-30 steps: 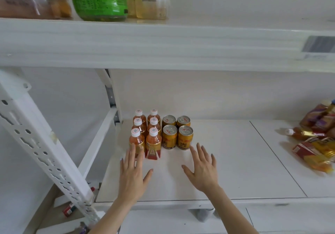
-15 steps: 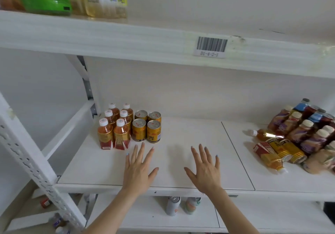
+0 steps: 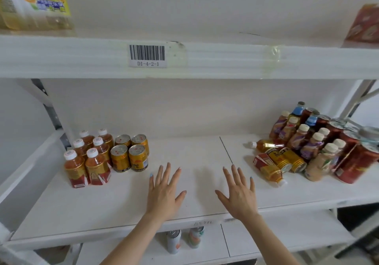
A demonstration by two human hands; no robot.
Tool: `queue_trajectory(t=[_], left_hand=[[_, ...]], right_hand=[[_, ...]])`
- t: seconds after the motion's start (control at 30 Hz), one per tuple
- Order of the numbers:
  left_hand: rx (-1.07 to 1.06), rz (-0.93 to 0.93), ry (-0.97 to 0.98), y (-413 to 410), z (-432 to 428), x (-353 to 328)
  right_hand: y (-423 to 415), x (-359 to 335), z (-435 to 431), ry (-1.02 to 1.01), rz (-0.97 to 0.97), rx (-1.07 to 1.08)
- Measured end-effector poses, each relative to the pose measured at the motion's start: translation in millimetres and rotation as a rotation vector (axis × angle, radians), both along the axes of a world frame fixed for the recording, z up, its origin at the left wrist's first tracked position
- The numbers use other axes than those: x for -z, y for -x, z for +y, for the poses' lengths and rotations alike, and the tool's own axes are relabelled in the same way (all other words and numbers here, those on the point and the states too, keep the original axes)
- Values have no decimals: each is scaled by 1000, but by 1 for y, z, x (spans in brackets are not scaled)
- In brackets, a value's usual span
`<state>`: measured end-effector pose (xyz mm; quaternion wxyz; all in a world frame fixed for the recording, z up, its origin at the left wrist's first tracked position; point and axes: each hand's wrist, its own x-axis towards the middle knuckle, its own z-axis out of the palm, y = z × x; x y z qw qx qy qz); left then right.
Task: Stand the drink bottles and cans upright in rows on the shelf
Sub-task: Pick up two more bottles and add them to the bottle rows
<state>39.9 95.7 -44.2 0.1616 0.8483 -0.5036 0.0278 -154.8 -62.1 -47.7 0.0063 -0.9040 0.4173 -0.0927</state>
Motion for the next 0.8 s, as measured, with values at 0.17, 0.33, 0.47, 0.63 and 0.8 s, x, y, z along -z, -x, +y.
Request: queue_trajectory(t=[0.17, 0.33, 0.47, 0.63, 0.8], left_hand=[[-21, 24, 16, 44, -41, 6], [-41, 54, 12, 90, -78, 9], [-25, 60, 22, 112, -104, 5], [58, 32, -20, 134, -136, 3], [157, 14, -42, 152, -169, 1]], right_hand=[[36, -2, -42, 18, 12, -26], [73, -6, -77, 34, 4, -69], [98, -7, -100, 38, -13, -61], [124, -7, -124, 14, -56, 8], [153, -6, -147, 13, -78, 65]])
